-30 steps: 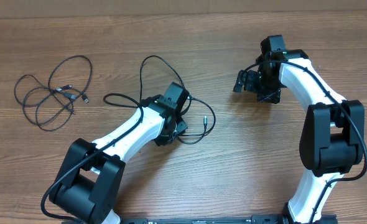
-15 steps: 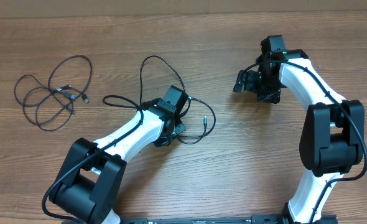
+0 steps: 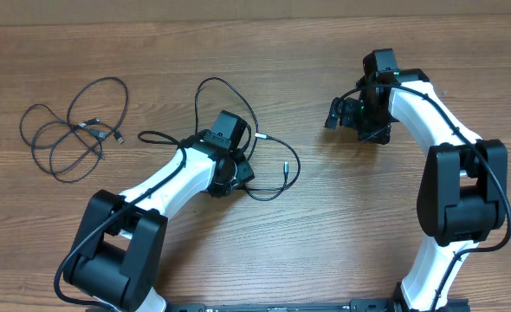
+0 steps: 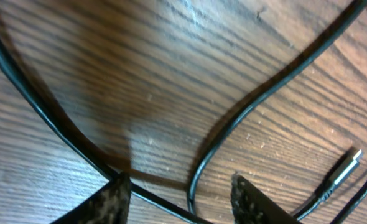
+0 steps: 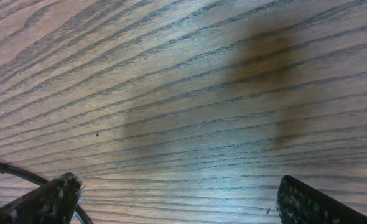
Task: Untangle cables
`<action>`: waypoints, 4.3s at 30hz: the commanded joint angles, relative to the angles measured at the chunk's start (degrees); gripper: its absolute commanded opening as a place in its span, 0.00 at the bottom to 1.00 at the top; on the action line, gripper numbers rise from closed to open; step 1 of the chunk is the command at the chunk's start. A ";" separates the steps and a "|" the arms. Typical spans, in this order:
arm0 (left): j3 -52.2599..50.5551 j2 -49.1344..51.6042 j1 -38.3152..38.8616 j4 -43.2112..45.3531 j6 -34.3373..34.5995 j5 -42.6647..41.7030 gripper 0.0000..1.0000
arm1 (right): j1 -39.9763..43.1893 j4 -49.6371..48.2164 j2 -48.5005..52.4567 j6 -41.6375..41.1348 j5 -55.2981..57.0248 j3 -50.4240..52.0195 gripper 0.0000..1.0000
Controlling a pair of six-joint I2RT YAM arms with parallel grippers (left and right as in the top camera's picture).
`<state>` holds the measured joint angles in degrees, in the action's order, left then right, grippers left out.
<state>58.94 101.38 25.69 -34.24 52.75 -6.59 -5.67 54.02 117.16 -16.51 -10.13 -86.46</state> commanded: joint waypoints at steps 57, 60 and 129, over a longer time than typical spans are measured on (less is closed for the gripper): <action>5.42 5.60 5.95 -4.59 -22.18 7.45 0.04 | -0.04 -0.17 -1.86 -0.20 -0.26 0.26 1.00; 5.42 1.49 5.77 -5.25 -23.47 9.31 0.04 | -0.04 -0.17 -1.86 -0.20 -0.26 0.26 1.00; 6.21 -13.90 0.79 -4.15 -45.03 31.30 0.04 | -0.04 -0.17 -1.86 -0.20 -0.26 0.26 1.00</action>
<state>64.34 92.79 26.39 -40.25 6.11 17.80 -5.67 54.04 117.16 -16.49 -10.15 -86.46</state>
